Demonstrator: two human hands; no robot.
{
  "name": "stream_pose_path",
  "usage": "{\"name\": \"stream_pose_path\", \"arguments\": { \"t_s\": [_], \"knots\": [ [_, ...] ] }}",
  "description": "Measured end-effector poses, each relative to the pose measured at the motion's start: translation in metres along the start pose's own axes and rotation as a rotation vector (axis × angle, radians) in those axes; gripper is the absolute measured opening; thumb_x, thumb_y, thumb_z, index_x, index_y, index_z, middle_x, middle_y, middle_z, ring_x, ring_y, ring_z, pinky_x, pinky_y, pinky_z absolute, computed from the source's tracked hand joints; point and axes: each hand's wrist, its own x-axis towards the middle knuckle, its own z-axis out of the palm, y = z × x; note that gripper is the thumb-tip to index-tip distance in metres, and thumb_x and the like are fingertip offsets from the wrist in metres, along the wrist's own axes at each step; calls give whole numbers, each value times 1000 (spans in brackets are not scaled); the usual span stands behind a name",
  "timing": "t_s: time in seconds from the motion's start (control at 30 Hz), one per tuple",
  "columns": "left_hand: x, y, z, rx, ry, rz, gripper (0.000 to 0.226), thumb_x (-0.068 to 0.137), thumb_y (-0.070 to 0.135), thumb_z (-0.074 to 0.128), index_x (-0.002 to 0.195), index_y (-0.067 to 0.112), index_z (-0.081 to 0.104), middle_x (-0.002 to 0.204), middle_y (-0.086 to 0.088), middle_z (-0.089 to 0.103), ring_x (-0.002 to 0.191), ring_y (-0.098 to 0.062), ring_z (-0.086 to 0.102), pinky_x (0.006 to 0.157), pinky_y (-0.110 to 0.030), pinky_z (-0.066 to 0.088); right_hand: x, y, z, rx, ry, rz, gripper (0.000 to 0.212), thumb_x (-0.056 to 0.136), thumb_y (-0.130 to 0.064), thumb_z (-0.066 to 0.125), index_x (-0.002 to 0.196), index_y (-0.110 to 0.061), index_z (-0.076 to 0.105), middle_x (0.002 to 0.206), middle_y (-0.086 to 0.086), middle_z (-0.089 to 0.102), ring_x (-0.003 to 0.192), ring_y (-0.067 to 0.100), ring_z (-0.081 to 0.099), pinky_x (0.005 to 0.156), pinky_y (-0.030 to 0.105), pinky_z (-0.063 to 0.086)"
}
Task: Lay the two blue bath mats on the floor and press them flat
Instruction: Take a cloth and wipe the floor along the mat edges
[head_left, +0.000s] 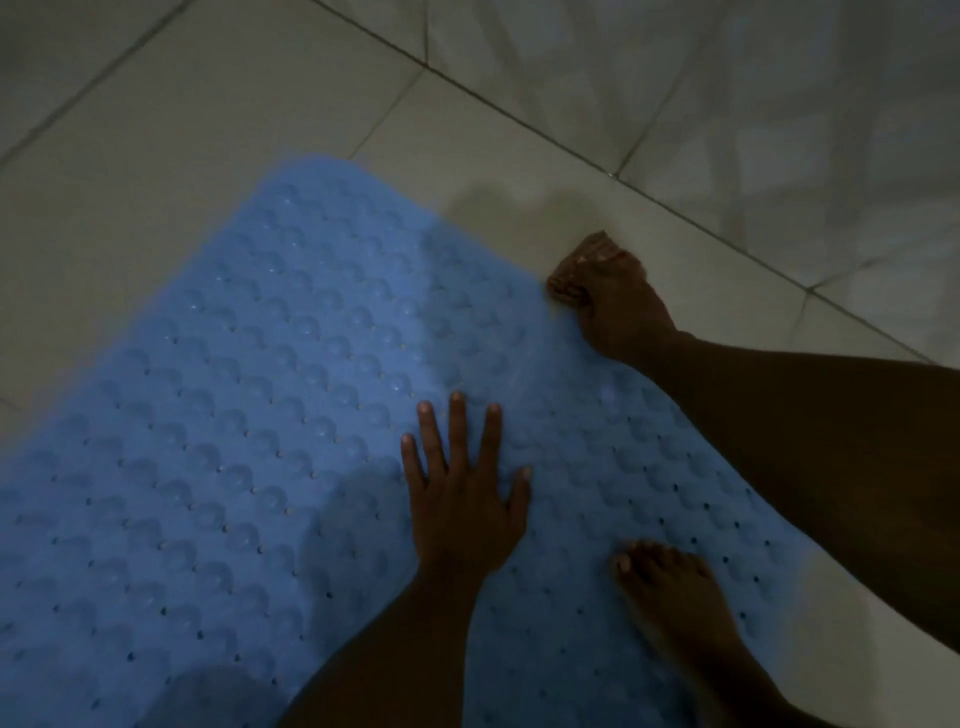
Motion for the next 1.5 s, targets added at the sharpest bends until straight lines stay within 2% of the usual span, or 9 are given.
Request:
{"name": "stream_pose_path", "arguments": {
  "t_s": [0.1,0.3,0.57,0.73,0.93,1.13,1.27,1.37,1.5],
  "knots": [
    [0,0,2,8,-6,-4,74,96,60,44,160,27,28,170,-12,13,156,-42,3,122,-63,11,-14,15,-1,3,7,94,52,85,-32,38,129,-24,65,143,10,56,134,37,47,112,47,41],
    [-1,-2,5,46,-65,-19,77,96,63,37,163,30,16,171,-10,1,156,-40,-6,123,-62,6,-25,61,-18,-36,45,-6,39,72,-21,46,93,-9,76,102,16,69,100,39,65,89,42,54],
    [-2,-1,2,36,-9,4,76,97,61,42,162,28,21,171,-12,8,156,-42,1,122,-62,9,-100,117,-28,-131,68,215,25,77,0,64,98,-10,73,110,13,62,105,32,57,90,32,44],
    [-2,-1,5,71,-12,8,75,97,62,39,161,28,23,170,-12,9,156,-42,0,122,-62,9,-109,144,-4,-110,147,268,27,71,-29,45,89,-36,63,102,4,65,101,34,59,90,47,51],
    [-2,-3,4,60,-44,-5,76,96,63,42,162,30,21,171,-9,7,156,-40,-3,122,-61,7,-100,130,-10,-174,66,231,16,54,-38,19,54,-26,30,77,3,50,85,31,56,78,39,48],
    [0,-3,10,77,-5,-2,76,96,63,39,161,28,24,171,-11,9,156,-42,1,123,-61,7,-102,142,3,-30,249,125,7,67,-26,41,68,-32,38,77,-3,55,83,29,57,73,41,46],
    [-3,-4,14,100,39,-2,74,96,63,37,161,30,25,170,-10,12,156,-41,3,124,-59,8,-111,144,0,10,258,45,34,64,-29,35,77,-18,65,84,8,65,89,33,59,78,41,47],
    [0,-5,15,147,-12,-13,75,95,66,28,162,33,20,171,-8,9,156,-40,2,124,-60,8,-113,147,-6,-46,186,93,60,67,-42,30,96,-12,72,102,16,65,103,37,57,93,48,47],
    [0,-1,16,189,-13,-37,73,97,65,20,162,32,18,171,-9,8,156,-42,2,123,-62,6,-109,152,1,-180,76,183,50,63,-32,40,102,-24,69,113,15,58,108,41,55,96,54,45]
  ]
}}
